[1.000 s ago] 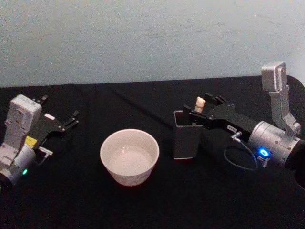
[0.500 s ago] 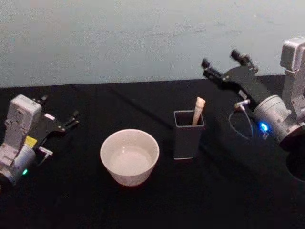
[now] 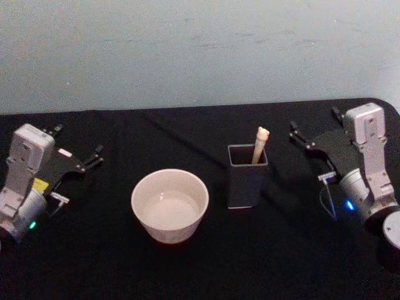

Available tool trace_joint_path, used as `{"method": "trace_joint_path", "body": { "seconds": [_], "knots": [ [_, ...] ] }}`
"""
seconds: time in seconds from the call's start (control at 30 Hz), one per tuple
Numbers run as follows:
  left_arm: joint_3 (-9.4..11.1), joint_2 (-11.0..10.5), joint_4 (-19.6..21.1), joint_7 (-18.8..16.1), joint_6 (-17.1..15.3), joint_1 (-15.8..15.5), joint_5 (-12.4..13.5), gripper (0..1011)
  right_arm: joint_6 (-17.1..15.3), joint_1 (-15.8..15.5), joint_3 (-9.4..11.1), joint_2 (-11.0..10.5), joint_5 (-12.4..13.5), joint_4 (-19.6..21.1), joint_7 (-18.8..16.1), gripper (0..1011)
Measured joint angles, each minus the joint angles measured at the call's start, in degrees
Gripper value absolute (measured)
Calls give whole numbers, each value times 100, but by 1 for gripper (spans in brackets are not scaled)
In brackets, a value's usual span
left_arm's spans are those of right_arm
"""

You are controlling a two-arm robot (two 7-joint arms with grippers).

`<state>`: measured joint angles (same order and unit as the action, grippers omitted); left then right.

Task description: Pick up the stirring spoon with one hand, stir inside the cup, then place it back in its original position.

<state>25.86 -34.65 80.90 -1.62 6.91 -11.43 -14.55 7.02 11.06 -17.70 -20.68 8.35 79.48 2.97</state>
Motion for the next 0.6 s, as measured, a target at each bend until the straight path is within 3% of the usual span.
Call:
{"method": "trace_joint_path", "body": {
  "seconds": [0.37, 0.6],
  "knots": [
    [0, 0, 0, 0, 0, 0, 0, 1001, -370, -5, 10, 52, -111, -323, -272, 1003],
    [0, 0, 0, 0, 0, 0, 0, 1001, -361, -4, 10, 50, -111, -318, -262, 1003]
  ]
}}
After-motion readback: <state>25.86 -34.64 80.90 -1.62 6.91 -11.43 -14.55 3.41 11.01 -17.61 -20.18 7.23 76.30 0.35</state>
